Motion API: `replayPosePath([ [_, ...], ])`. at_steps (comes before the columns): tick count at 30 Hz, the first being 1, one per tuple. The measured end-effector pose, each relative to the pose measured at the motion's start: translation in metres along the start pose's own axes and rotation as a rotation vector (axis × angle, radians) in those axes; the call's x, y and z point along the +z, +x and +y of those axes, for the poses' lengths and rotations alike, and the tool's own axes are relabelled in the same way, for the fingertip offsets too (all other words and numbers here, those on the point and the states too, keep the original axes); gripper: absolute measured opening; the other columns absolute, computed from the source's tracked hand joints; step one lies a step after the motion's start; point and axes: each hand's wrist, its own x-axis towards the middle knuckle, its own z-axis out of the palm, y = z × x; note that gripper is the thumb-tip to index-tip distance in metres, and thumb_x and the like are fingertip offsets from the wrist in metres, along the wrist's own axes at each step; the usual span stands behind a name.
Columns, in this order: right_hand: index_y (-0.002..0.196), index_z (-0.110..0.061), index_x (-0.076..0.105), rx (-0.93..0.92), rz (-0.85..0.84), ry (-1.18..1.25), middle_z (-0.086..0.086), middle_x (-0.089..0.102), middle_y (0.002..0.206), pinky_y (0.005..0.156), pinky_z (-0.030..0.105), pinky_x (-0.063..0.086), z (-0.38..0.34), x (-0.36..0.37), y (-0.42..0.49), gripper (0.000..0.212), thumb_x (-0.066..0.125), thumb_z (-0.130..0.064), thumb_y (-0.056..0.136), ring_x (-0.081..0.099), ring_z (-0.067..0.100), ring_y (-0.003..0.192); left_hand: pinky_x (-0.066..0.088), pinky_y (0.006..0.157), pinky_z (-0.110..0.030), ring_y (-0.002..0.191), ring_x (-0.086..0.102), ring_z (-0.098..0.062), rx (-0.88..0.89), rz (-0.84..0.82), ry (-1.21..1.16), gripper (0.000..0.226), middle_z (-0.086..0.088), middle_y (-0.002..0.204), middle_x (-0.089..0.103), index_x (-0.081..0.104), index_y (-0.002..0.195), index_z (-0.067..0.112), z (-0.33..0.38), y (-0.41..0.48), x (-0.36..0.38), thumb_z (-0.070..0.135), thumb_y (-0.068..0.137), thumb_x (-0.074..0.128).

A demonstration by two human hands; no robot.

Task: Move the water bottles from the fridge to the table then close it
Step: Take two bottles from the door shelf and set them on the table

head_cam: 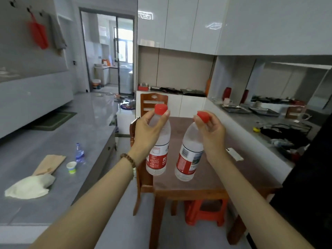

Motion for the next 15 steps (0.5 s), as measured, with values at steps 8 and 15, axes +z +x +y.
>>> replayPosePath([
  [8, 0.094, -0.03, 0.063, 0.164, -0.022, -0.05, -0.008, 0.067, 0.098, 0.087, 0.021, 0.049, 0.161, 0.003, 0.102, 0.021, 0.07, -0.015, 0.08, 0.063, 0.008, 0.097, 0.05, 0.074, -0.011, 0.086, 0.063, 0.006, -0.116, -0.081, 0.024, 0.011, 0.016, 0.091, 0.068, 0.064, 0.096, 0.035, -0.159, 0.11, 0.035, 0.035, 0.085, 0.062],
  [15, 0.103, -0.01, 0.061, 0.285, -0.014, -0.044, -0.002, 0.066, 0.094, 0.083, 0.019, 0.05, 0.269, 0.005, 0.173, 0.027, 0.071, -0.004, 0.079, 0.063, 0.0, 0.085, 0.047, 0.076, -0.007, 0.084, 0.062, 0.004, -0.245, -0.178, 0.08, 0.007, 0.005, 0.09, 0.069, 0.065, 0.091, 0.034, -0.266, 0.177, 0.063, 0.034, 0.084, 0.064],
])
